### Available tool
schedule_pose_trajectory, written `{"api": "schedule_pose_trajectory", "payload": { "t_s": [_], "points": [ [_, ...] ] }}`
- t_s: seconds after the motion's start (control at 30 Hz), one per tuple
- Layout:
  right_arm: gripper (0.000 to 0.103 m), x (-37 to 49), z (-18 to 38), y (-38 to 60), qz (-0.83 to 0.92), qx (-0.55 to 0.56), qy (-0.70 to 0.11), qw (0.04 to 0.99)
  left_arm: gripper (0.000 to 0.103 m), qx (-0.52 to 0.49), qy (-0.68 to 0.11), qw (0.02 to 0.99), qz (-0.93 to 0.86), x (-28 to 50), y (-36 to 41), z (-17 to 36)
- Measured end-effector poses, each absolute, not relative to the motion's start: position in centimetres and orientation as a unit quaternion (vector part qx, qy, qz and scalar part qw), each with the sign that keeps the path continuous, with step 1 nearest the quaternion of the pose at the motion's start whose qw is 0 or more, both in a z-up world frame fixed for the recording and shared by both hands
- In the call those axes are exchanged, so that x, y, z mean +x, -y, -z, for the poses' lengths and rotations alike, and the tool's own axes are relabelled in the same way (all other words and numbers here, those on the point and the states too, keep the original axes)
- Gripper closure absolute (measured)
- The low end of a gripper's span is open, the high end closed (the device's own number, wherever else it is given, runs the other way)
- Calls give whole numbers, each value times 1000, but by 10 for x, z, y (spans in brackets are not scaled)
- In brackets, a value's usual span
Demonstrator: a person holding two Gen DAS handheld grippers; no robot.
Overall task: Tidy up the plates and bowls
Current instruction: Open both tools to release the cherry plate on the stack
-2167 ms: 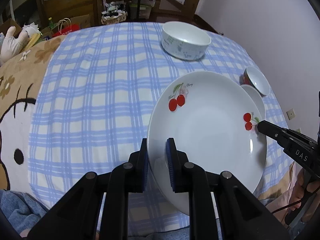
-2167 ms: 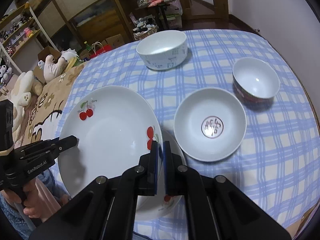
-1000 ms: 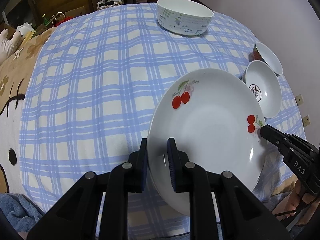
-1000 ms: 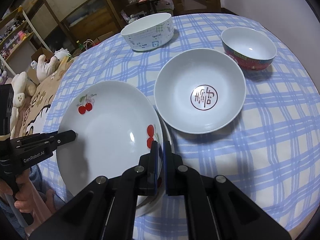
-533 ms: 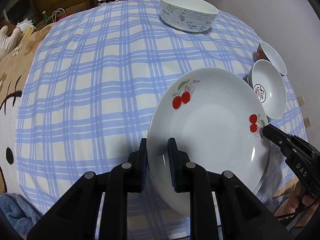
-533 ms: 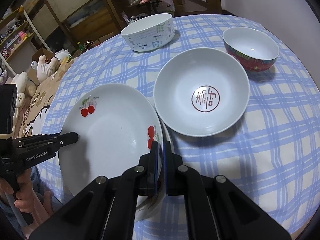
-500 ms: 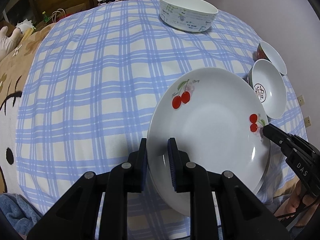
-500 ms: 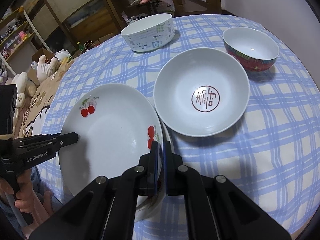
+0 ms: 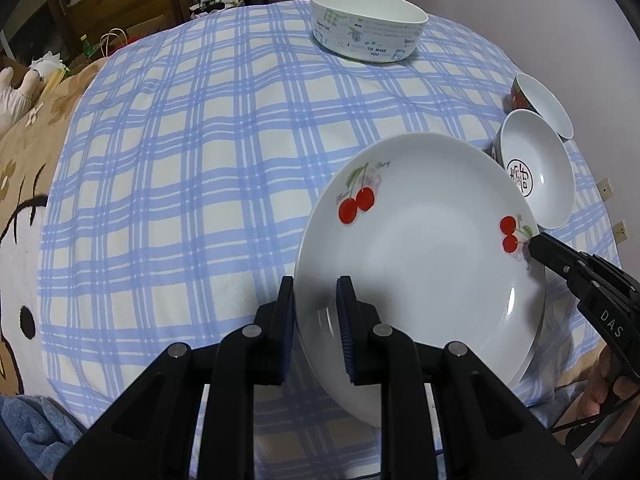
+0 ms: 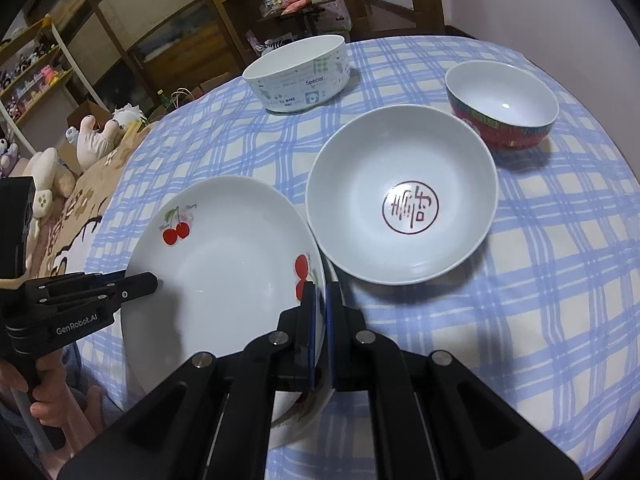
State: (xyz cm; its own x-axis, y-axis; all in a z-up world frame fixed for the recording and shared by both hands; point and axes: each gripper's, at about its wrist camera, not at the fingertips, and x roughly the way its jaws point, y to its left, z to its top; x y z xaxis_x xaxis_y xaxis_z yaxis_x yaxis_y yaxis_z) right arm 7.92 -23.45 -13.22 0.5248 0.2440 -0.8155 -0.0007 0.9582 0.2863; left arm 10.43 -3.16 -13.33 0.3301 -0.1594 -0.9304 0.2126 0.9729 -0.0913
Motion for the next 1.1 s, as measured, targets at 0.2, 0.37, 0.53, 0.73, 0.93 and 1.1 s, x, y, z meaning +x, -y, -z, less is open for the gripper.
{"api": "schedule_pose_trajectory", "payload": {
  "t_s": [0.2, 0.37, 0.53, 0.73, 0.93, 1.1],
  "points": [
    [96, 80, 132, 237, -69, 129, -480, 865, 83, 28, -556, 824, 107, 102, 29, 129],
    [92, 77, 132, 245, -61, 147, -475, 866, 83, 28, -554, 826, 98, 100, 27, 126],
    [92, 71, 128, 247, -57, 150, -467, 870, 83, 27, -550, 830, 89, 98, 22, 122],
    [92, 61, 113, 250, -61, 155, -437, 884, 83, 26, -537, 840, 80, 96, 19, 112],
    [92, 53, 99, 252, -63, 156, -409, 897, 80, 17, -514, 855, 73, 93, 11, 95],
    [92, 54, 90, 254, -68, 156, -393, 904, 75, 27, -499, 863, 72, 93, 8, 82]
  ]
}}
